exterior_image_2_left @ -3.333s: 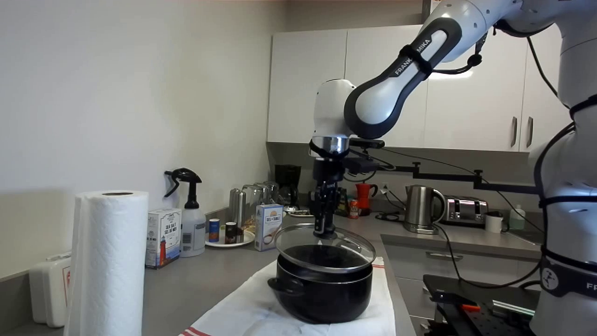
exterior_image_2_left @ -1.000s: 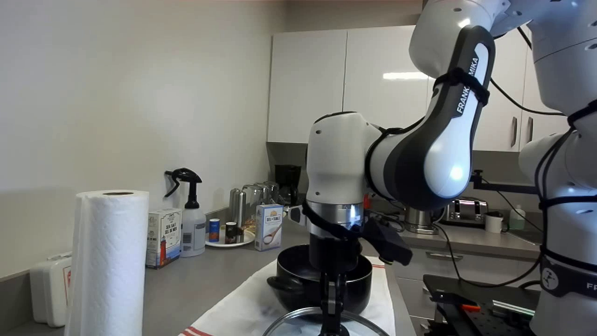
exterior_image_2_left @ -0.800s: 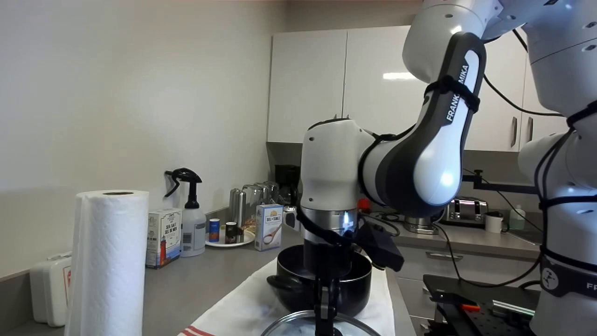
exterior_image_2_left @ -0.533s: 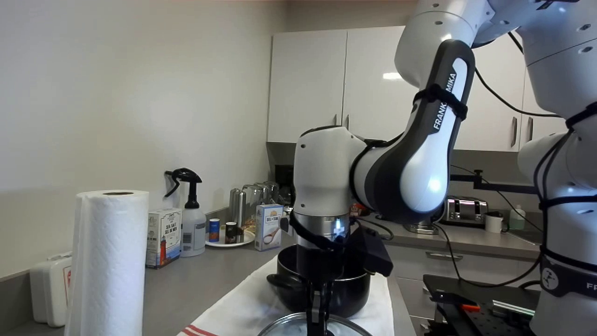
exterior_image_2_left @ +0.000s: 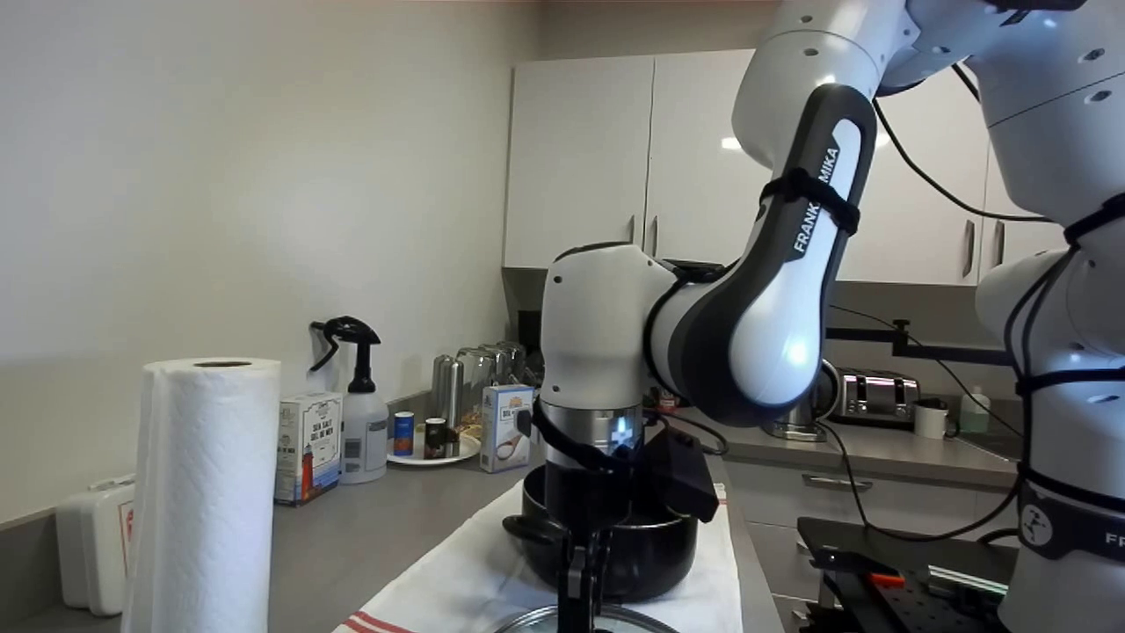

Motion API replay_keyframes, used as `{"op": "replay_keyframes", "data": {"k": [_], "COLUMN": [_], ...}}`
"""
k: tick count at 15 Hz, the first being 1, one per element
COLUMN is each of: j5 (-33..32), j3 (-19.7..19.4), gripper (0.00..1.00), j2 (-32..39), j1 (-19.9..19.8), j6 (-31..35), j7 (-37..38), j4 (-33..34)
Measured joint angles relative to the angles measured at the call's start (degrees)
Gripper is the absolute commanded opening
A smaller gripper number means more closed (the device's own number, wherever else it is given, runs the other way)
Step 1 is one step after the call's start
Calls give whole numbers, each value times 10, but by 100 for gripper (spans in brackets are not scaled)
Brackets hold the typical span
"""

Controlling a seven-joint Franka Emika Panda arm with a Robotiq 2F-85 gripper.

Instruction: Take the lid off the pot

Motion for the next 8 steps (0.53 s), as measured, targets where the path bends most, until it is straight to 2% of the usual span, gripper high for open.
{"op": "replay_keyframes", "data": {"k": [8], "j5": [2], "j3": [1], "gripper": [100], "j2": [-51], "j1": [3], "j6": [-1], "j7": [0], "j4": [-10]}}
